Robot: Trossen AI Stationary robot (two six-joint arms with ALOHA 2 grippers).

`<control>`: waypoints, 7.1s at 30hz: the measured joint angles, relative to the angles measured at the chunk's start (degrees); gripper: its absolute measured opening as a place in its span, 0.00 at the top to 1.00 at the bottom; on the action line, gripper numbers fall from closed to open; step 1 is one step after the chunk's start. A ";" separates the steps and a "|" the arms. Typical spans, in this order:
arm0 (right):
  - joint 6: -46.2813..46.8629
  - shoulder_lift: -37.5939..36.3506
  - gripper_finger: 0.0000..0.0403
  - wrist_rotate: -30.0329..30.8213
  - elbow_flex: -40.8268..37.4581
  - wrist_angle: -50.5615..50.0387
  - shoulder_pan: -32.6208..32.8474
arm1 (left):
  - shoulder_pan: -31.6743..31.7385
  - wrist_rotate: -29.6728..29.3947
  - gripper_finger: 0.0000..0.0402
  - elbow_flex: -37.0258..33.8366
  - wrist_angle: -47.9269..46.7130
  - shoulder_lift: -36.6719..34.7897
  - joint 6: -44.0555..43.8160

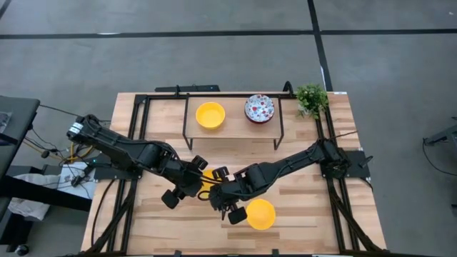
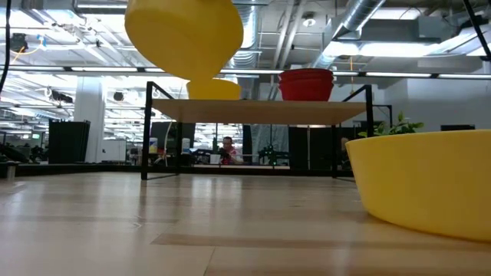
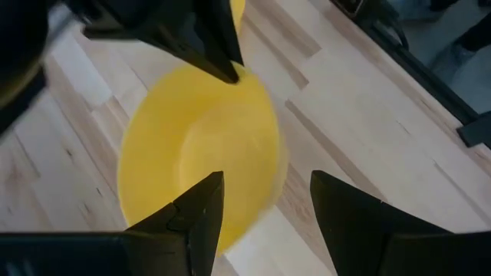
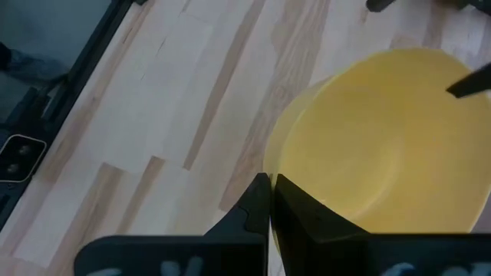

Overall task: Pick & Place Mini bowls
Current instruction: Stack the top yellow bowl on top of the yellow bowl on the shelf

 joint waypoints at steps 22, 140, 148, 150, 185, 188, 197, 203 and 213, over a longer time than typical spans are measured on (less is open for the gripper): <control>-0.18 0.09 1.00 -1.20 -0.04 0.81 0.11 | 0.66 0.44 0.52 -4.87 2.74 -0.44 -0.01; 98.40 -34.25 0.73 81.18 -48.07 -20.20 29.78 | 6.53 -16.32 0.98 -4.81 4.81 -13.29 -12.10; 88.26 -34.21 0.73 66.92 -51.83 -15.90 25.48 | 8.90 -16.31 0.97 -4.81 4.80 -13.29 -14.19; 76.82 -34.36 0.73 63.62 -51.84 -10.47 22.88 | 8.90 -16.31 0.98 -4.81 4.80 -13.29 -14.26; 15.65 -54.55 0.73 14.28 -49.18 44.73 9.38 | 8.42 -15.34 0.97 -4.81 -0.76 -19.29 -16.29; 14.17 -57.26 0.73 19.76 -49.19 38.91 12.11 | 9.88 -15.45 0.97 -4.81 -0.59 -19.05 -16.22; 17.60 -66.26 0.73 21.17 -63.64 40.57 11.33 | 16.28 -15.23 0.97 -4.32 1.82 -16.17 -14.18; 17.17 -73.24 0.73 21.31 -81.84 59.79 10.13 | 19.71 -15.02 0.98 1.72 2.22 -11.50 -10.57; 21.93 -76.89 0.73 21.22 -95.28 70.17 8.49 | 28.06 -8.76 0.98 16.32 -9.69 -0.40 -8.57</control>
